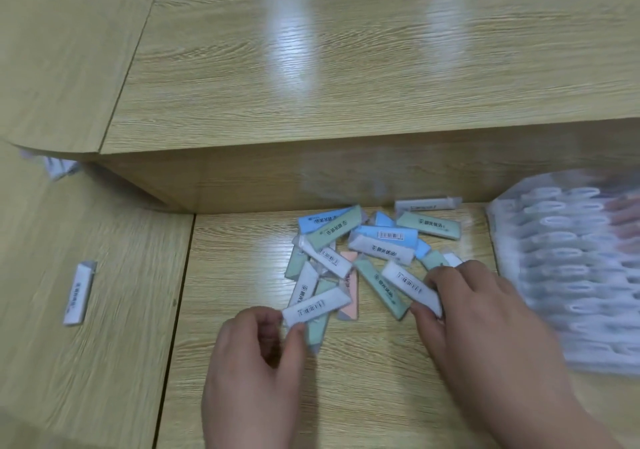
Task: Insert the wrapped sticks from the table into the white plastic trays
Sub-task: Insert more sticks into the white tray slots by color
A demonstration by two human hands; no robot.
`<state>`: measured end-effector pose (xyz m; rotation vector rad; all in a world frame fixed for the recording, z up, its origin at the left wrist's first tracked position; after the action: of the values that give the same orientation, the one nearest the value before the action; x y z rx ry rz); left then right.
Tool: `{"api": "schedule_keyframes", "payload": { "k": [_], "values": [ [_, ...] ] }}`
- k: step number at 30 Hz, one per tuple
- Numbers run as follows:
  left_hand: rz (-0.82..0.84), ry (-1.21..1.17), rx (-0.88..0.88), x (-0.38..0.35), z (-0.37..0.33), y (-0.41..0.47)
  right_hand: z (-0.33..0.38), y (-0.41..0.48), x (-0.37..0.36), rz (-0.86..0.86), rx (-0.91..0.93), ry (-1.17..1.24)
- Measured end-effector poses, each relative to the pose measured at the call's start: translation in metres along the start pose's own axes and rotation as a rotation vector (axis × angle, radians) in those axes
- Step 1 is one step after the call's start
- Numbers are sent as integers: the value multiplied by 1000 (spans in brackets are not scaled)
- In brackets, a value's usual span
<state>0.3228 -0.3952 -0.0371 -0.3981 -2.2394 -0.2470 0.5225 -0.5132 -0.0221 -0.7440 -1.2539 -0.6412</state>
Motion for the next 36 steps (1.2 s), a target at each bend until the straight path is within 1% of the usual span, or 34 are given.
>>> {"api": "schedule_keyframes", "payload": {
  "k": [2, 3, 6, 7, 9, 11, 13, 14, 16, 17, 19, 20, 22, 24, 27, 28, 30, 33, 36],
  "values": [
    [4, 16, -61, 1, -4, 3, 0, 2, 0, 37, -22, -40],
    [19, 40, -136, 0, -8, 5, 1, 2, 0, 46, -18, -37],
    [80, 201, -449, -9, -24, 9, 3, 1, 6, 45, -12, 67],
    [92, 237, -505, -14, -26, 9, 2, 0, 9, 45, -18, 109],
    [97, 246, -515, -19, -26, 13, -4, -1, 14, 67, -50, 224],
    [87, 193, -472, -20, -28, 16, -8, -2, 16, 142, -90, 503],
    [77, 96, -422, -16, -33, 20, -13, -2, 18, 216, -129, 830],
    [76, 39, -390, -15, -37, 21, -15, -3, 20, 236, -137, 934],
    [72, -121, -317, -13, -45, 22, -21, -6, 29, 236, -112, 1022],
    [83, -218, -295, -12, -52, 21, -25, -8, 35, 230, -94, 1043],
    [109, -349, -315, -10, -74, 19, -35, -14, 49, 203, -62, 1071],
    [116, -393, -340, -9, -86, 17, -44, -17, 58, 158, -37, 1054],
    [114, -487, -365, -8, -109, 12, -66, -19, 78, 8, 21, 942],
    [101, -565, -395, -10, -131, 4, -98, -19, 92, -96, 15, 914],
    [90, -635, -419, -18, -155, -12, -144, -19, 98, -183, -69, 1097],
    [90, -662, -409, -22, -160, -17, -156, -21, 97, -210, -92, 1114],
    [96, -690, -398, -31, -166, -28, -172, -26, 91, -256, -128, 1085],
    [113, -672, -403, -44, -171, -43, -183, -35, 80, -292, -157, 955],
    [61, -672, -414, -48, -178, -47, -188, -38, 81, -366, -133, 906]
  ]
}}
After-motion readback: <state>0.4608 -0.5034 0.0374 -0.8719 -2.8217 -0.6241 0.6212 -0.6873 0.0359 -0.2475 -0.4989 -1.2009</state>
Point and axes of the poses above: each hand's wrist, its own y-axis towards the middle knuckle, its own x-axis out of the back of the hand, z = x × y, the point moved 5 cm from there along y, towards the middle knuckle, and after that the axes turned 10 degrees about -x, right-handed, at the moved point
